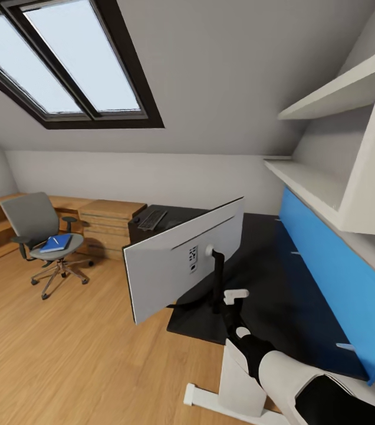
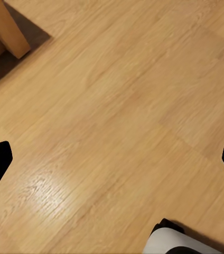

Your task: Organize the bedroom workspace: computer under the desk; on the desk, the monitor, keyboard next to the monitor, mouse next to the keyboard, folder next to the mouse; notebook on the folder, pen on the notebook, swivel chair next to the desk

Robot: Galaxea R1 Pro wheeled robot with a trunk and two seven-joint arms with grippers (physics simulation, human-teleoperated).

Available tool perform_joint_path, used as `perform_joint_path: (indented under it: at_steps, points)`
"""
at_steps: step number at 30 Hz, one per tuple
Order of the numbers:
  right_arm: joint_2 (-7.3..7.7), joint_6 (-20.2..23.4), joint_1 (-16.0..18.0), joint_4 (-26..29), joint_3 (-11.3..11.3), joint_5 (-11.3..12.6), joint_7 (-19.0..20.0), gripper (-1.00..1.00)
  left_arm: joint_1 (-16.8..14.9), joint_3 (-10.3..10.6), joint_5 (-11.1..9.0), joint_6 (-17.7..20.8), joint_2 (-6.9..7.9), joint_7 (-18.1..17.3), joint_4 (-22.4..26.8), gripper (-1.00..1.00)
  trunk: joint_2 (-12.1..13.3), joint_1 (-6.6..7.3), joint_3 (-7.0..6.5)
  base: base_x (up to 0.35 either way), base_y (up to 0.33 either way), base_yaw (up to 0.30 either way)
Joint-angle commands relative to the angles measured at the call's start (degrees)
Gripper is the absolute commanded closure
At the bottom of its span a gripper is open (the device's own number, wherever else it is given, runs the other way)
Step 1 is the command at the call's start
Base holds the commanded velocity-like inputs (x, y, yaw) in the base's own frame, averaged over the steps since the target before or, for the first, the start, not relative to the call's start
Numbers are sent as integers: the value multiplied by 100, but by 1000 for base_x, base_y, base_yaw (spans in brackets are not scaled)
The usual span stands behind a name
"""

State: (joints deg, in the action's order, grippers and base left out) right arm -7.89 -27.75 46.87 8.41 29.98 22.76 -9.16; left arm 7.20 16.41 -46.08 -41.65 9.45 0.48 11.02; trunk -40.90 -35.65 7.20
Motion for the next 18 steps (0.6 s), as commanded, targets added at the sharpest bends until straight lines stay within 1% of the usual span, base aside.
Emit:
perform_joint_path:
  at_steps: [1, 3, 4, 8, 11, 16, 18]
  points:
    - [3, -1, 6, -6, 35, 44, -41, -100, 2, 49, -59, -10, 5, 5, 14, -100, -7, -2, 8, 20, 2, 0]
    - [9, 7, 6, -6, 26, 48, -88, -100, 1, 51, -59, -10, 5, 5, 14, -100, -7, -2, 8, 23, 1, 0]
    - [10, 12, 6, -6, 20, 51, -193, -100, 1, 53, -59, -10, 5, 5, 14, -100, -7, -2, 8, 190, 0, 0]
    - [7, 14, 6, -6, 23, 53, -306, -100, 3, 49, -59, -12, 5, 5, 14, -100, -7, -2, 8, 192, 0, 0]
    - [7, 15, 6, -7, 24, 53, -332, -100, 2, 47, -59, -13, 5, 5, 14, -100, -7, -2, 8, 89, 0, 0]
    - [7, 15, 6, -7, 25, 53, -347, -100, 1, 54, -37, -19, 3, 5, 14, -100, -7, -2, 8, 205, 0, 0]
    - [11, 15, 6, -7, 25, 53, -348, -100, 1, 55, -31, -17, 4, 5, 14, -100, -7, -2, 8, 118, 0, 0]
